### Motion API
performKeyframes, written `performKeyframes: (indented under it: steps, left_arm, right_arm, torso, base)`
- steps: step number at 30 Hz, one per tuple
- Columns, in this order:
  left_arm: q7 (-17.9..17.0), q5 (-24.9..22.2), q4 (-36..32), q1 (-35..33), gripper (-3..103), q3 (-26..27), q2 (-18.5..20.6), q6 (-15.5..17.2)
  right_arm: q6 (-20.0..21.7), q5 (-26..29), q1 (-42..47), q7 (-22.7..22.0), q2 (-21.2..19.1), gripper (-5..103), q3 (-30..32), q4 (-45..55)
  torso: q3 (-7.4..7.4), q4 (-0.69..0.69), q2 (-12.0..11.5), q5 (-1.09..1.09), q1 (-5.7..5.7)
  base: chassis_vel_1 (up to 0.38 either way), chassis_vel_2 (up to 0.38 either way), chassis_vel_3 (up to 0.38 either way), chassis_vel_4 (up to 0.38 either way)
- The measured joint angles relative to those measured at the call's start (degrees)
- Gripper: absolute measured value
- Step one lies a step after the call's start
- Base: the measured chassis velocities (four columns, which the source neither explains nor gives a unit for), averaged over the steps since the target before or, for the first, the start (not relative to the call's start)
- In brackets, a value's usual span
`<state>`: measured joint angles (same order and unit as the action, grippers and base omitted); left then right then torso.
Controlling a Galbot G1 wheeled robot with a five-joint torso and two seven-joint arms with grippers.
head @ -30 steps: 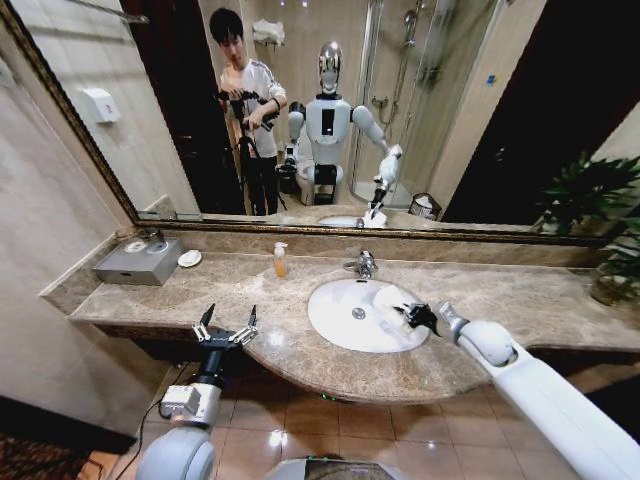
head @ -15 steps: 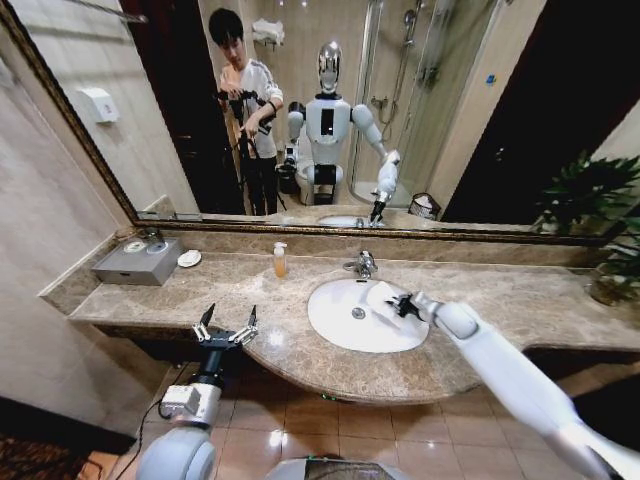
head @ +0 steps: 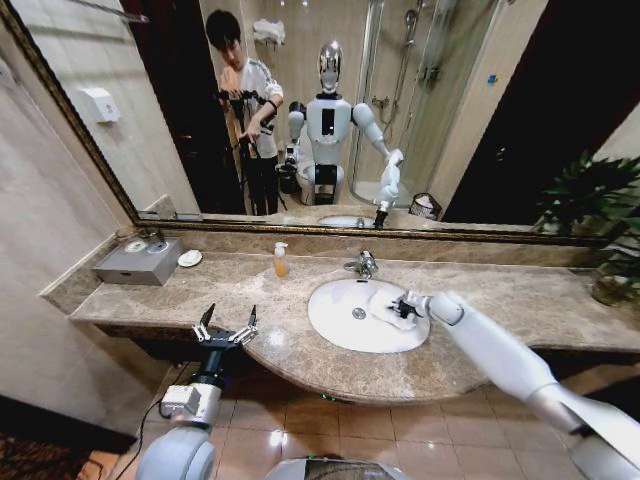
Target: Pick up the towel from the sink counter and wipe the mirror surface.
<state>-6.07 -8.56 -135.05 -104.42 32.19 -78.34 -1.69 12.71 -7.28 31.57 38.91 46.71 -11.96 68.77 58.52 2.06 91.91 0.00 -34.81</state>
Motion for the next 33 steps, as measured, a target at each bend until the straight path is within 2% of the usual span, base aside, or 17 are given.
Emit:
performKeyframes:
  steps: [4, 7, 10, 14, 17, 19, 24, 29, 30, 33]
  left_arm:
    - [-0.02, 0.0, 0.0, 0.0, 100, 0.0, 0.0, 0.0]
    - [0.0, 0.0, 0.0, 0.0, 100, 0.0, 0.0, 0.0]
    - [0.0, 0.0, 0.0, 0.0, 100, 0.0, 0.0, 0.0]
    - [-0.01, 0.0, 0.0, 0.0, 100, 0.0, 0.0, 0.0]
    - [0.0, 0.0, 0.0, 0.0, 100, 0.0, 0.0, 0.0]
    - [-0.02, 0.0, 0.0, 0.0, 100, 0.01, 0.0, 0.0]
    - [-0.01, 0.0, 0.0, 0.0, 100, 0.0, 0.0, 0.0]
    - [0.0, 0.0, 0.0, 0.0, 100, 0.0, 0.0, 0.0]
    - [0.0, 0.0, 0.0, 0.0, 100, 0.0, 0.0, 0.0]
    - [-0.01, 0.0, 0.0, 0.0, 100, 0.0, 0.0, 0.0]
  right_arm:
    - [1.92, 3.79, 4.66, -0.94, -2.1, 9, 0.97, 4.68]
    - [2.73, 6.6, 8.91, -1.62, -4.65, 9, 1.5, 9.57]
    - [2.63, 6.91, 9.26, -1.83, -4.88, 9, 1.53, 9.87]
    - [2.31, 6.61, 6.87, -3.33, -2.23, 9, 1.9, 6.16]
    - [2.64, 6.05, 3.31, -3.95, 0.19, 9, 1.51, 3.3]
    - [2.86, 5.26, 0.42, -4.01, 2.09, 9, 0.65, 0.09]
    - [2.74, 3.83, -1.41, -3.72, 3.14, 9, -0.87, -2.1]
    - [4.21, 6.07, -0.16, -3.32, -0.29, 9, -5.08, 4.06]
    - [5.61, 8.88, 0.63, -3.5, -2.53, 9, -6.95, 8.11]
    - [7.17, 11.83, 0.87, -3.68, -4.5, 9, -8.7, 11.68]
  torso:
    - [0.0, 0.02, 0.0, 0.01, 0.0]
    - [-0.02, -0.01, 0.01, -0.02, 0.01]
    - [-0.02, -0.01, 0.01, -0.03, 0.02]
    - [0.0, -0.01, 0.01, 0.03, 0.01]
    - [0.01, 0.01, 0.01, -0.04, 0.0]
    - [0.01, 0.03, 0.0, 0.0, 0.0]
    - [0.01, 0.02, 0.0, -0.03, -0.01]
    - [0.0, -0.02, 0.0, -0.02, -0.01]
    - [0.0, -0.01, 0.0, 0.0, 0.0]
    - [0.0, -0.01, 0.0, -0.01, 0.0]
  base:
    - [0.0, 0.0, 0.0, 0.0]
    - [0.0, 0.0, 0.0, 0.0]
    - [0.0, 0.0, 0.0, 0.0]
    - [0.0, 0.0, 0.0, 0.0]
    - [0.0, 0.0, 0.0, 0.0]
    - [0.0, 0.0, 0.0, 0.0]
    - [0.0, 0.0, 0.0, 0.0]
    - [0.0, 0.0, 0.0, 0.0]
    - [0.0, 0.0, 0.0, 0.0]
    - [0.0, 0.0, 0.0, 0.0]
